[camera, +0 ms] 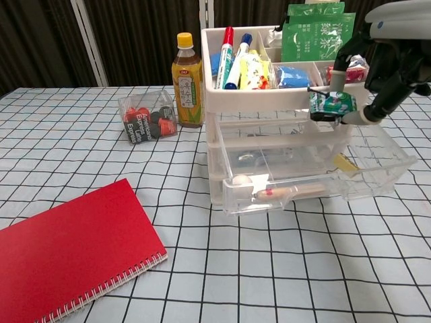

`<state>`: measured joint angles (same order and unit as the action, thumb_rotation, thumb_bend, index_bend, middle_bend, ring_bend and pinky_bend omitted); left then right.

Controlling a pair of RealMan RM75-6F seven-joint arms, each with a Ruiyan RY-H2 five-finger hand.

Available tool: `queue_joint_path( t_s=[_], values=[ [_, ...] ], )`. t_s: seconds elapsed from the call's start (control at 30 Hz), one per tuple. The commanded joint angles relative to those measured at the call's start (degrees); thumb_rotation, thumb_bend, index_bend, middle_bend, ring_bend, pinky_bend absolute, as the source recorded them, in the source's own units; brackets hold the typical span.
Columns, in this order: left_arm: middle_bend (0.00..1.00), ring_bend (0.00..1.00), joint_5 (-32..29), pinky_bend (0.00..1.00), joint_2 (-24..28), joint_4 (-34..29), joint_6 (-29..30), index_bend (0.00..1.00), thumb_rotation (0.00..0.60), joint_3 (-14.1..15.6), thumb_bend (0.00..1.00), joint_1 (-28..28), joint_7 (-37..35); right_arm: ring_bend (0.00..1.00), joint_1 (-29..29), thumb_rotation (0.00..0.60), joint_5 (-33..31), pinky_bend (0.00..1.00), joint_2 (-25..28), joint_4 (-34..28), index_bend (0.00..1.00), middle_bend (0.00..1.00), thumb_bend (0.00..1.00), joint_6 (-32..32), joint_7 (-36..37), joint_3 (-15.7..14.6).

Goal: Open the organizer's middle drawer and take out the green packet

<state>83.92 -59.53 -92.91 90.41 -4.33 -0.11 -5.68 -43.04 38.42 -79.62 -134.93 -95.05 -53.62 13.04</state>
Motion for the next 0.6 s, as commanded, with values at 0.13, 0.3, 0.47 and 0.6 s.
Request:
queue_joint_path(
  t_s=[0.13,0.3,0.47,0.6],
  values=[
    [0.00,0.00,0.06,0.00,0.01,-0.06,0.07,0.00,0.600,0.02,0.06,0.03,0.07,1.00,1.21,0.600,1.92,0.78,2.37,-0.05,0.58,1.00,0.41,0.27,1.91,0.40],
    [0.00,0.00,0.14,0.00,0.01,-0.11,0.14,0.00,0.600,0.04,0.06,0.06,0.09,1.00,2.37,0.600,4.14,0.78,4.92,-0.05,0.58,1.00,0.41,-0.51,2.74,0.58],
    [0.00,0.00,0.22,0.00,-0.01,-0.15,0.11,0.00,0.600,0.11,0.06,0.05,0.21,1.00,4.00,0.600,4.90,0.78,7.47,-0.05,0.58,1.00,0.41,-0.65,5.94,2.00],
    [0.00,0.00,0.24,0.00,-0.05,-0.18,0.19,0.00,0.600,0.09,0.06,0.06,0.33,1.00,5.25,0.600,5.30,0.78,10.28,-0.05,0.59,1.00,0.41,-0.69,7.99,3.33]
  ],
)
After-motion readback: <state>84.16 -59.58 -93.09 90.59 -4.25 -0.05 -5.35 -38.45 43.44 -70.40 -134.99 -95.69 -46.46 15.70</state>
